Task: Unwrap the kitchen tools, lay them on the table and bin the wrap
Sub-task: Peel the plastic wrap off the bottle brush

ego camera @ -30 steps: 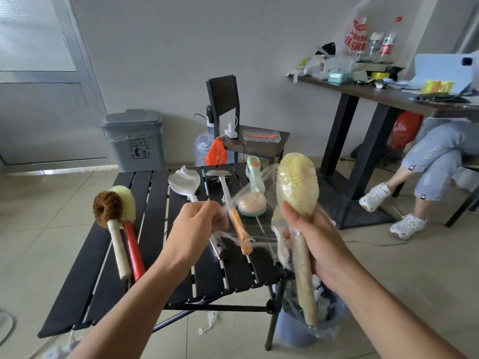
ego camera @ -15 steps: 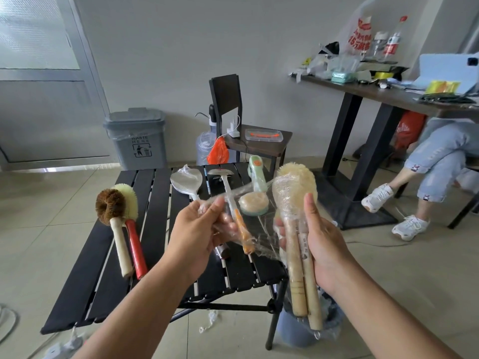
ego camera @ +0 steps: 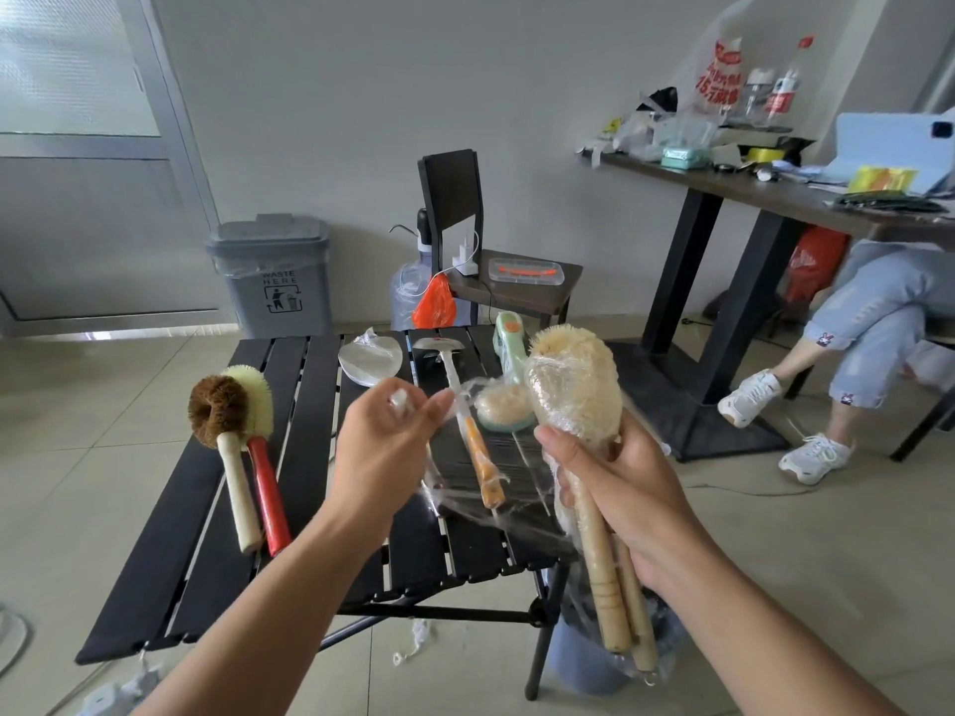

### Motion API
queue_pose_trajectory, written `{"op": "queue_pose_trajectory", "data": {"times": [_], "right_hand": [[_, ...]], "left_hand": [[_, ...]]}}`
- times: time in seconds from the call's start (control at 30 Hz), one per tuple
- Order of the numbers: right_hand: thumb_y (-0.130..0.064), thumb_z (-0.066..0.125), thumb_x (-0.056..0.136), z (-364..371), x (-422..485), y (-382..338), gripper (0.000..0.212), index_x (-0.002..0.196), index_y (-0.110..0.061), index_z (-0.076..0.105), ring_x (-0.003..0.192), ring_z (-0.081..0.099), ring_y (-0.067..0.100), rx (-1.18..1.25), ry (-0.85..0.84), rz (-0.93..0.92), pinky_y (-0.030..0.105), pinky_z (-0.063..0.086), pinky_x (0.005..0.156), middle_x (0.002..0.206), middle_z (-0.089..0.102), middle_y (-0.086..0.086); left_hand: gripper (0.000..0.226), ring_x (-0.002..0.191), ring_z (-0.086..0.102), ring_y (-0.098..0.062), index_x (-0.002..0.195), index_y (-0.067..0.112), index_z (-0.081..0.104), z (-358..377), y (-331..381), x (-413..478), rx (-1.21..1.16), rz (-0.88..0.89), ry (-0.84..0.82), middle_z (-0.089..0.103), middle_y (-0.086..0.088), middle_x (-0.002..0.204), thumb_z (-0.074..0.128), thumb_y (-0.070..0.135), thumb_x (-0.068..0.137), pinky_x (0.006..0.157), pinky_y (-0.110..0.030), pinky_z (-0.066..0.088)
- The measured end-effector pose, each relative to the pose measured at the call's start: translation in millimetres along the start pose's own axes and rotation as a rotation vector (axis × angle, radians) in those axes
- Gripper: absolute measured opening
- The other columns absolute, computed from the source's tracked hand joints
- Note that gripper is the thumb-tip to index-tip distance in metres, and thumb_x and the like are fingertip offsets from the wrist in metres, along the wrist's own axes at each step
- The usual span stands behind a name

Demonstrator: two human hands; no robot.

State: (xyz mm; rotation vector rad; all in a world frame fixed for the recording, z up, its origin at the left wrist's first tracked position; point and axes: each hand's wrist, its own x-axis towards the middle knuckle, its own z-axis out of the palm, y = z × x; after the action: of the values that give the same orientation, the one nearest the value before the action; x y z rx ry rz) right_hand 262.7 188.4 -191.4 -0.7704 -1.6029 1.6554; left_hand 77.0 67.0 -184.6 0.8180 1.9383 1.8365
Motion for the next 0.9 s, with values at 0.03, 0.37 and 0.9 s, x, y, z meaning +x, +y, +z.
{"op": "queue_pose_trajectory", "data": {"times": [0.03,0.37,0.9], "right_hand": [[-0.046,0.094,0.075,-1,0,0,0.041,0.107,-0.034,0.070,0.070,0.074,0.023,-0.012,0.014,-0.006,0.035,0.065,0.063,0.089,0.079,0.009],[-0.054,0.082,0.075,-3,6,-3,0.054,0.117,-0.021,0.073,0.065,0.060,0.017,0.265,-0.090,0.182,0.035,0.054,0.058,0.087,0.062,0.014],[-0.050,0.083,0.080,1,5,10,0.067,0.126,-0.005,0.068,0.067,0.063,0.014,0.310,-0.150,0.290,0.027,0.057,0.060,0.084,0.068,0.006]], "left_hand": [[0.031,0.060,0.055,-0.016,0.089,0.011,0.064,-3,0,3,0.009,0.002,0.025,0.063,0.009,0.062,0.078,0.038,0.091,0.069,-0.046,0.054],[0.020,0.052,0.061,-0.007,0.106,0.027,0.071,-10,-7,11,0.349,0.093,0.147,0.070,0.009,0.074,0.065,0.045,0.103,0.043,-0.015,0.042],[0.066,0.064,0.060,-0.024,0.080,-0.005,0.066,19,-6,-17,0.222,0.178,-0.112,0.068,-0.008,0.082,0.055,0.055,0.104,0.065,-0.042,0.054]]}}
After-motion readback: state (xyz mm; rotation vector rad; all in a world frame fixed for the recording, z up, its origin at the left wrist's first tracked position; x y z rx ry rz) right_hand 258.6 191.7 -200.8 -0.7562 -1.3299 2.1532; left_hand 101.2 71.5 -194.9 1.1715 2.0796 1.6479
